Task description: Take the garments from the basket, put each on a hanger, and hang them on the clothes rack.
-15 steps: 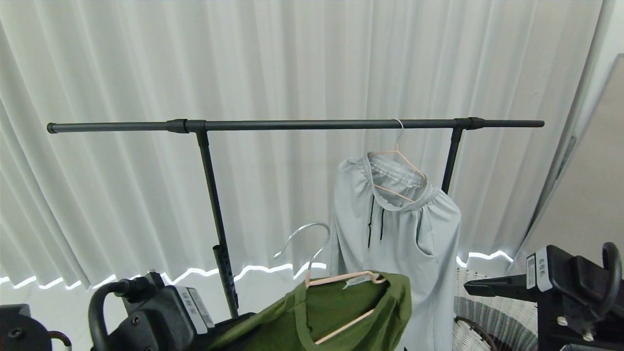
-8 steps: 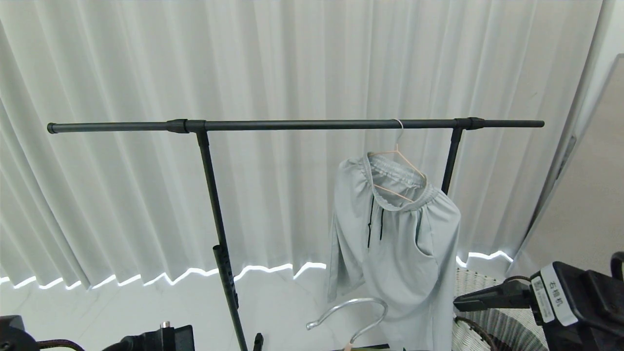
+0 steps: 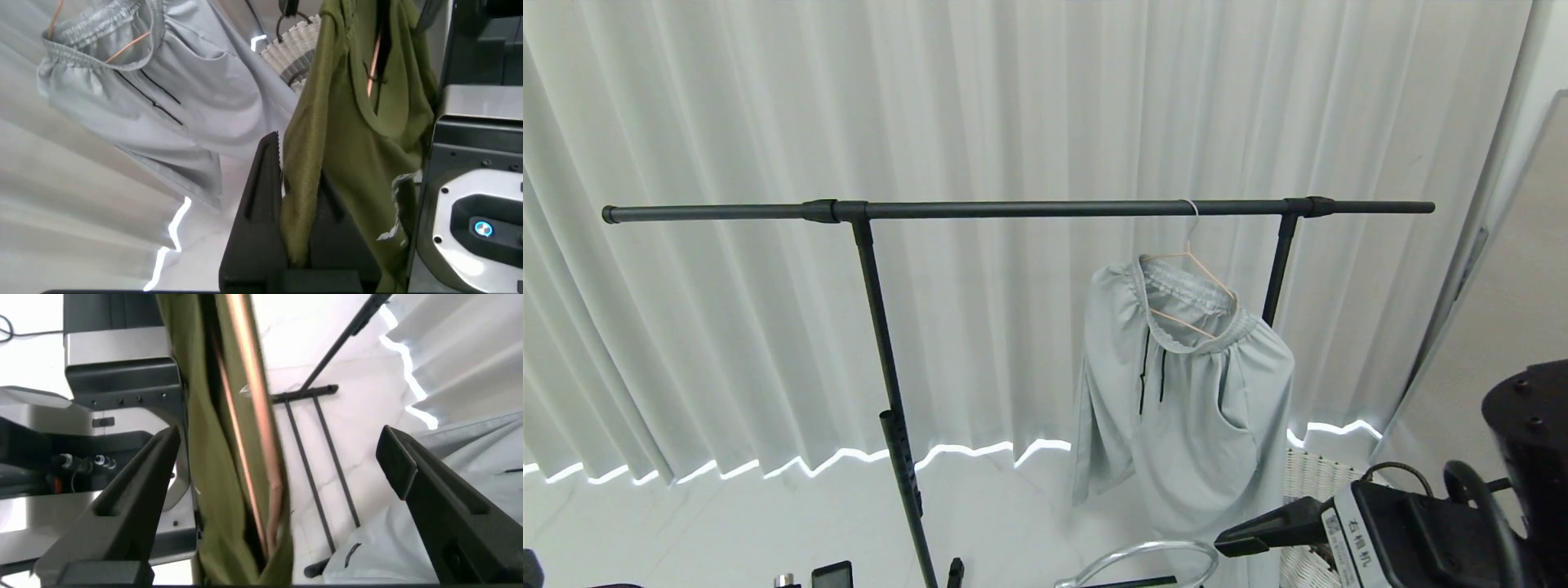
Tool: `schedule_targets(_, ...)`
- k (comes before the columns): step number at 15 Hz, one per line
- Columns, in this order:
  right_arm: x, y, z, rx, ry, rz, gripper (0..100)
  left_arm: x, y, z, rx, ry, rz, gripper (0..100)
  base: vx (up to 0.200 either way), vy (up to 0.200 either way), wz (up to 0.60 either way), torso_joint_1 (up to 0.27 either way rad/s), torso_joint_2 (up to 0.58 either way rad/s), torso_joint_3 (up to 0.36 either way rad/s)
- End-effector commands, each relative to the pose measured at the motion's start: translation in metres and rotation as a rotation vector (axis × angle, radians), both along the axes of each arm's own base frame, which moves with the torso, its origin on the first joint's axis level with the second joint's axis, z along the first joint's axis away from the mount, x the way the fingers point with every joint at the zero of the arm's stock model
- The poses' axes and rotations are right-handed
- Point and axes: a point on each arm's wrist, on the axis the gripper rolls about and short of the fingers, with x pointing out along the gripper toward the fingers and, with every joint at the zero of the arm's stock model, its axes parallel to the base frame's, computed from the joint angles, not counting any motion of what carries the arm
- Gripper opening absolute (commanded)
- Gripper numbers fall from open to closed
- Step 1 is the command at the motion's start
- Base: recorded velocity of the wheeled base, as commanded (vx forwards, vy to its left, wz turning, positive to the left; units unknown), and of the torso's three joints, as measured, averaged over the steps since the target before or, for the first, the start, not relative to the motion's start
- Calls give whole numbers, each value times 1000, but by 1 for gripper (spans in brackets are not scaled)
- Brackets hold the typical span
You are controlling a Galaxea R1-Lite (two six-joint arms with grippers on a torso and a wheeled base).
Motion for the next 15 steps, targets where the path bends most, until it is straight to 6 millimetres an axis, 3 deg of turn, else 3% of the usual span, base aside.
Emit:
schedule_targets(1,2,4,-5,-21,17,-1,100,0,-1,2,-9,-4,-4,0,0,0,0,0,0,0)
schedule_targets(7,5,9,-7,-7,9,0,100,1,-4,6,-40,-20,-4,0,0,0,0,0,0,0)
schedule_targets(8,6,11,-7,-3,6,0,0,1,-4,5,-39,-20,-4,0,0,0,0,0,0,0)
schedule_targets(15,7,11,-6,3,-5,-7,0,1,-3,5,-37,-20,-5,0,0,0,0,0,0,0)
